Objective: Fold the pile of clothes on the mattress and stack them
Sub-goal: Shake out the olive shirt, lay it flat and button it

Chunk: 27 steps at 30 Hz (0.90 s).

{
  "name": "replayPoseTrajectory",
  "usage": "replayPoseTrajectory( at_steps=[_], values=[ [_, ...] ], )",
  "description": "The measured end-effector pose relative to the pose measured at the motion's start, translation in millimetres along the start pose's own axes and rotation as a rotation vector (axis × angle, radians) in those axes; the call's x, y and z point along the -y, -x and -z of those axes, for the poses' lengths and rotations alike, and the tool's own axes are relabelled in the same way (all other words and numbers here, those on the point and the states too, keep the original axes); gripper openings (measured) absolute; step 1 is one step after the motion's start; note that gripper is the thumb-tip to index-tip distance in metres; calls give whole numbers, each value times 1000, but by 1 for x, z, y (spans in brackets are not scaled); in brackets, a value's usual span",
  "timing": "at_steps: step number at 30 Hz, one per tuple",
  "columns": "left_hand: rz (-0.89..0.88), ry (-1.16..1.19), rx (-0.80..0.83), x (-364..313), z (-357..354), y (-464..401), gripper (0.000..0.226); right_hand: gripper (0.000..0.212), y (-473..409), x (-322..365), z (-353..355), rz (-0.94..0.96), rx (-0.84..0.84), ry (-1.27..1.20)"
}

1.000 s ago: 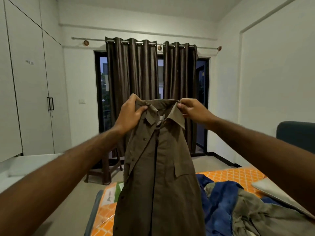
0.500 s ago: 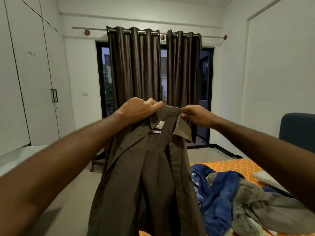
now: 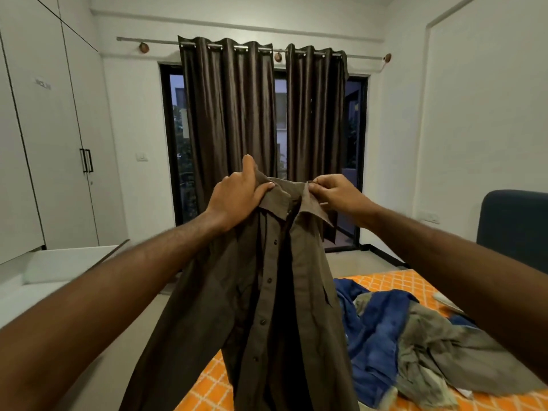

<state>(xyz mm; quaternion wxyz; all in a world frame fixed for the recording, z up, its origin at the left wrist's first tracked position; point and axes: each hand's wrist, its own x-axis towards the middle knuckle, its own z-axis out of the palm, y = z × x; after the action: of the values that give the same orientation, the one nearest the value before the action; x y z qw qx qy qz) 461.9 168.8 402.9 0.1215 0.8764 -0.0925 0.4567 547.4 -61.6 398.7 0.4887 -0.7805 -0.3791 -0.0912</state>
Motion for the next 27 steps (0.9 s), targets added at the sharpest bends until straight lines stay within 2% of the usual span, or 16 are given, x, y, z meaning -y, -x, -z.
replayPoseTrajectory(
  at_steps=[3,5,6,9,11,12,13,15,17,20,22,24,26,27],
  values=[
    [57,140,49,-10,-5,4,42,15,-13,8,-3,132,-265,273],
    [71,168,73,-14,-9,6,47,9,-19,11,-2,181,-335,331],
    [80,177,88,-13,-11,7,49,5,-21,10,-1,201,-330,337],
    [125,346,195,-10,-14,10,63,21,-20,4,3,206,-288,355],
    [183,519,364,-6,-11,14,80,18,-18,1,9,189,-294,387],
    [209,553,471,-3,-11,18,81,13,-16,1,13,173,-293,394],
    [227,548,578,3,-12,23,72,9,-15,1,16,153,-282,387],
    [234,455,705,17,-18,37,38,4,-8,2,20,121,-223,369],
    [269,379,649,28,-26,51,22,3,-4,2,21,85,-148,362],
    [305,491,549,23,-20,61,28,7,3,6,34,-98,83,233],
    [346,717,630,12,-7,57,28,14,9,17,49,-241,352,23],
    [403,852,757,0,14,45,28,19,13,29,60,-263,538,-169],
    [418,875,818,-10,34,30,34,20,12,37,63,-189,578,-348],
    [422,890,798,-12,41,23,38,22,12,41,61,-156,555,-425]
  ],
)
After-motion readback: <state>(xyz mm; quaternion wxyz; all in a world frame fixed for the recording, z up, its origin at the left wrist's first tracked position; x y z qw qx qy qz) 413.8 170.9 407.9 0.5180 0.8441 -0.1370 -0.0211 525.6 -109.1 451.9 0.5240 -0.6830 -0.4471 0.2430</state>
